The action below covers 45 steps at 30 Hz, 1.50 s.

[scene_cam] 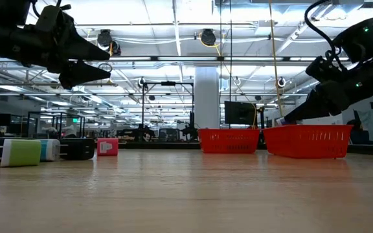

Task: Pick & Place Office items
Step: Put the purple charger adapter into the bottom red bin, then put the pink charger adapter into the bottom red bin

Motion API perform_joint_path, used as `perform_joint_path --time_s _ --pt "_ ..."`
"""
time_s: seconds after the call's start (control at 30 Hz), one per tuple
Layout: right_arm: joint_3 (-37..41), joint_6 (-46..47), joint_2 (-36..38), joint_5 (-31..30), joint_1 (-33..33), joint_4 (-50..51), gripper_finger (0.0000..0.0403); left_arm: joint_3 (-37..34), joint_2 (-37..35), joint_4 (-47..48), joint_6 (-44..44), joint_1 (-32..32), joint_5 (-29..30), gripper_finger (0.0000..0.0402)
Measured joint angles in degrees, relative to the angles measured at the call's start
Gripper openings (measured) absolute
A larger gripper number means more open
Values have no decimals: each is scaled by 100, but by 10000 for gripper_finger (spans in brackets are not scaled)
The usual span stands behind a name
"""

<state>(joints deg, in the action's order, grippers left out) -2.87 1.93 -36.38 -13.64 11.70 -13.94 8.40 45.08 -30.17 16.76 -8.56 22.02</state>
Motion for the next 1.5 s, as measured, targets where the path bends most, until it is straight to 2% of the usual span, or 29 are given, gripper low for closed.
perform_joint_path --time_s 0.53,1.07,1.2,1.5 --pt "4 -66 0 -132 0 101 136 0 0 -2 -5 -1 -2 333" --pt "4 39 0 -129 0 92 139 0 0 -4 -3 0 -4 304" --pt "4 42 -2 -129 -2 59 157 0 0 -4 -1 0 -4 306" --pt "4 190 0 -129 -2 44 226 0 0 -4 -1 1 -4 327"
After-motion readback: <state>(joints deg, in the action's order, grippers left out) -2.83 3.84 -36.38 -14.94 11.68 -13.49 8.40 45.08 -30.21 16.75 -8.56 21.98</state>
